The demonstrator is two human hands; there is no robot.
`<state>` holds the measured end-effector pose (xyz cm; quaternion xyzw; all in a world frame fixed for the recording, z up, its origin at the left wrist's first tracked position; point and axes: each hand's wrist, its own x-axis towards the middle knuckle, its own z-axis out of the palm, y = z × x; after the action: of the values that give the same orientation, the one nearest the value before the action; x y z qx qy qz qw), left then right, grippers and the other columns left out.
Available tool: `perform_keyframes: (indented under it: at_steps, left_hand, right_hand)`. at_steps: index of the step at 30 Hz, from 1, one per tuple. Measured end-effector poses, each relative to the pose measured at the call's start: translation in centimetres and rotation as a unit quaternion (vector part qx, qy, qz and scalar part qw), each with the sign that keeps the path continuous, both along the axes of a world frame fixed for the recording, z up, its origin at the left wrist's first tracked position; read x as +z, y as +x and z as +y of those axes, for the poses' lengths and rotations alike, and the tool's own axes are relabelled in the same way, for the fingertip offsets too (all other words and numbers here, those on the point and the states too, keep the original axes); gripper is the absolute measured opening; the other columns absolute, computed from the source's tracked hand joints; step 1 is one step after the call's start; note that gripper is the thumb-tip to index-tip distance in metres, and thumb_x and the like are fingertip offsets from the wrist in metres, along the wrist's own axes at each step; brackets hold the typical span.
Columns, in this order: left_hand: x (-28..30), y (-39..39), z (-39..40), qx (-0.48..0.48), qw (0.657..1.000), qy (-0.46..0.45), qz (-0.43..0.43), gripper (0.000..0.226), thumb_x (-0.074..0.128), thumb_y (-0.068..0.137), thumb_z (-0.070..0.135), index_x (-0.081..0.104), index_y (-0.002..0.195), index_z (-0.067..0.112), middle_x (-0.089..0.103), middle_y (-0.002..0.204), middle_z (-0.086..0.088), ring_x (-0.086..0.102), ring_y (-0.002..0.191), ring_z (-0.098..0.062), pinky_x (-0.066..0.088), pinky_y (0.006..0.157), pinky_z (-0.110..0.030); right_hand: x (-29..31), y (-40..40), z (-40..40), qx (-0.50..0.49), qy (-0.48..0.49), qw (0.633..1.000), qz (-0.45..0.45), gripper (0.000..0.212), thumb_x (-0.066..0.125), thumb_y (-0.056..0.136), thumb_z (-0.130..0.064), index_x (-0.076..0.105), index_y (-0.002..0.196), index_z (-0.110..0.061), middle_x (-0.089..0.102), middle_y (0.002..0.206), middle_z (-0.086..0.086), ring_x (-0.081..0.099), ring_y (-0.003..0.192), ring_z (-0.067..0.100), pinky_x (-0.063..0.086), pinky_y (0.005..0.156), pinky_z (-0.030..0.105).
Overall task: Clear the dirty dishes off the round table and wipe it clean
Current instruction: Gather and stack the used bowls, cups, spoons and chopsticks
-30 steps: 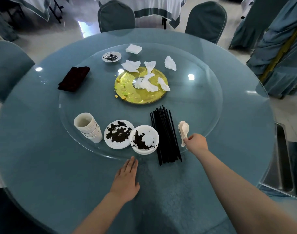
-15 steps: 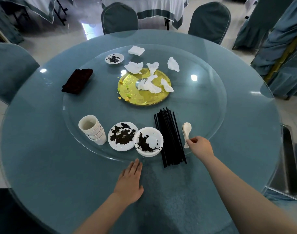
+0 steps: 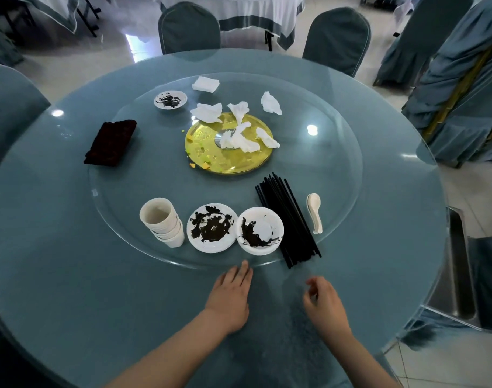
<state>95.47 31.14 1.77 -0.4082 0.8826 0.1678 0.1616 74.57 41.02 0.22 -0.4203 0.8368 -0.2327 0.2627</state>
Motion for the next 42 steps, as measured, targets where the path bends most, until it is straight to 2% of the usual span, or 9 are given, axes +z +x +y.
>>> perform_keyframes:
  at_steps: [5,9,13,15,18,22,24,27,42]
  left_hand:
    - [0.3,-3.1,-1.4,-0.029,0.991,0.087,0.093,0.066,0.043,0.097,0.025,0.013,0.155,0.020,0.002,0.163,0.005,0.008,0.149,-0.016,0.014,0.121,-0.038]
    - [-0.1,-1.8,0.3,-0.012,0.984,0.081,0.158,0.059,0.047,0.093,0.023,0.030,0.150,0.019,0.024,0.158,0.004,0.017,0.146,-0.016,0.017,0.119,-0.036]
    - [-1.4,2.9,1.1,0.061,0.982,0.063,0.168,0.061,0.036,0.086,0.036,0.039,0.145,0.021,0.034,0.152,0.003,0.026,0.142,-0.018,0.018,0.119,-0.032]
    - [-1.6,5.2,0.8,0.119,0.979,0.056,0.158,0.061,0.038,0.085,0.034,0.039,0.144,0.020,0.035,0.150,0.002,0.030,0.138,-0.018,0.017,0.117,-0.026]
    - [-1.5,8.0,0.4,0.199,0.965,0.048,0.163,0.062,0.045,0.083,0.031,0.042,0.142,0.016,0.038,0.147,-0.004,0.037,0.135,-0.022,0.022,0.113,-0.027]
    - [-1.6,10.2,0.1,0.246,0.954,0.030,0.168,0.054,0.055,0.088,0.019,0.044,0.141,0.012,0.040,0.146,-0.005,0.038,0.135,-0.023,0.024,0.114,-0.028]
    - [-1.4,10.4,0.1,0.261,0.948,0.020,0.179,0.053,0.058,0.089,0.015,0.045,0.141,0.011,0.042,0.145,-0.005,0.037,0.135,-0.023,0.023,0.114,-0.028]
    - [-1.0,10.6,0.1,0.284,0.939,0.006,0.196,0.053,0.060,0.089,0.012,0.046,0.140,0.010,0.043,0.144,-0.005,0.037,0.134,-0.025,0.023,0.114,-0.030]
    - [0.4,12.7,-1.6,0.318,0.911,-0.051,0.259,0.052,0.060,0.090,0.011,0.046,0.140,0.013,0.043,0.144,-0.002,0.035,0.135,-0.021,0.022,0.113,-0.030]
  right_hand:
    - [-0.3,0.7,0.1,0.086,0.032,0.995,0.026,0.026,0.059,0.089,-0.015,0.056,0.115,-0.012,0.049,0.096,-0.004,0.052,0.096,0.020,0.043,0.087,0.031]
    - [0.1,1.4,-0.6,0.144,0.090,0.985,0.025,0.039,0.054,0.092,-0.021,0.049,0.130,-0.014,0.049,0.124,0.004,0.046,0.118,0.025,0.035,0.102,0.030]
    - [0.3,2.1,-1.0,0.178,0.127,0.975,0.029,0.044,0.052,0.093,-0.025,0.044,0.134,-0.016,0.045,0.136,0.005,0.041,0.126,0.026,0.032,0.107,0.032]
    - [0.6,2.3,-1.1,0.187,0.134,0.973,0.037,0.044,0.050,0.093,-0.027,0.043,0.135,-0.017,0.044,0.137,0.004,0.040,0.127,0.025,0.032,0.108,0.032]
    - [1.2,2.7,-1.7,0.228,0.120,0.964,0.067,0.049,0.049,0.093,-0.028,0.039,0.140,-0.017,0.041,0.141,0.004,0.036,0.131,0.023,0.030,0.110,0.032]
    - [2.2,3.9,-2.8,0.332,0.133,0.928,0.105,0.066,0.048,0.094,-0.028,0.021,0.153,-0.018,0.011,0.162,-0.001,0.015,0.147,0.023,0.020,0.119,0.039]
    - [2.6,5.0,-3.6,0.390,0.142,0.901,0.125,0.071,0.048,0.094,-0.028,0.013,0.155,-0.018,-0.003,0.164,-0.002,0.003,0.150,0.021,0.014,0.121,0.042]
    - [3.0,6.6,-5.4,0.436,0.119,0.879,0.151,0.075,0.048,0.095,-0.028,0.007,0.156,-0.017,-0.009,0.164,-0.001,-0.002,0.151,0.019,0.009,0.121,0.039]
    - [4.1,8.9,-9.2,0.462,0.089,0.868,0.161,0.076,0.047,0.095,-0.025,0.004,0.156,-0.015,-0.008,0.164,0.002,-0.004,0.151,0.018,0.005,0.120,0.035]
